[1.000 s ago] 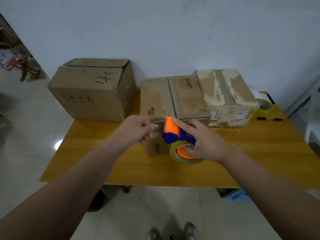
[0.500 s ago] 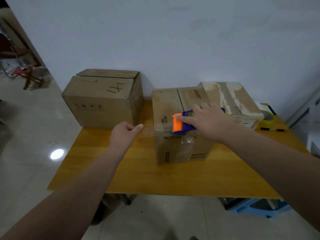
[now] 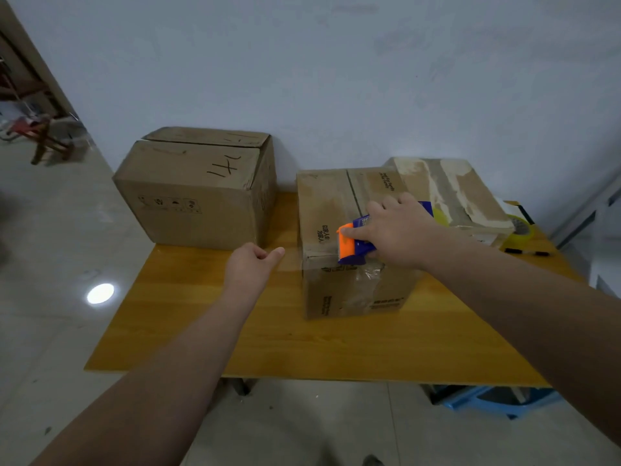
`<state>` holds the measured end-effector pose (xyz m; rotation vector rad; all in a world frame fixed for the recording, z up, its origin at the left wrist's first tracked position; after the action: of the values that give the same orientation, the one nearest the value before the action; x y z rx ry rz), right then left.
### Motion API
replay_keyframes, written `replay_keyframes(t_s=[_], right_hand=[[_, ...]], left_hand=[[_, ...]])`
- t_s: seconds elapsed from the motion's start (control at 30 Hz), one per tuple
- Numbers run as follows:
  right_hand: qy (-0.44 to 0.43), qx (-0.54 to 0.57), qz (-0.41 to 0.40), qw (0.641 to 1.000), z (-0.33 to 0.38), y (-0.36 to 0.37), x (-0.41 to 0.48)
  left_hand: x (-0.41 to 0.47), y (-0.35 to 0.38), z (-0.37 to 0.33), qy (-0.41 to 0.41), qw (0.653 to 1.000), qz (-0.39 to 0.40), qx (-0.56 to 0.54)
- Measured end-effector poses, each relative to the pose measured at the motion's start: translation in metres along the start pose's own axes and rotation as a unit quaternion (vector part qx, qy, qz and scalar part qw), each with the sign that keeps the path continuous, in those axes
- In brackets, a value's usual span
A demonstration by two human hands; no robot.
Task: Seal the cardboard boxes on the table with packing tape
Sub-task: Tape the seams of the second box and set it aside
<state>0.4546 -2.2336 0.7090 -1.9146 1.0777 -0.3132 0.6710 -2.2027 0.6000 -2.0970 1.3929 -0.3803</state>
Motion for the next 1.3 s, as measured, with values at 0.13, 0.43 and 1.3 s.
replay_keyframes(t_s=[0.13,0.43,1.3], right_hand=[[0.001,-0.002,0.018,1.0,0.001,0.004,0.005],[0.012,0.017,0.012,1.0,0.003,0.01,0.005],[0.023,0.048,0.015,0.998,0.0,0.016,0.01]], left_hand=[[0.001,0.008,0.004,-0.015,1.0,0.007,-0.005],[0.002,0.046,0.013,-0.136,0.98,0.104,-0.102],[-0.014,0.066,0.016,-0.318,0.916,0.153,-0.191]])
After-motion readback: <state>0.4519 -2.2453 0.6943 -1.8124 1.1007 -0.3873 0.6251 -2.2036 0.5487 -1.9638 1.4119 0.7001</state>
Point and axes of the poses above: each hand's wrist, its own x-axis towards the middle knuckle, its own y-axis out of the palm, z = x × y, the point moved 3 cm from there along x, towards the middle knuckle, and after that the axes turned 3 degrees about -x, right-handed, at the moved point
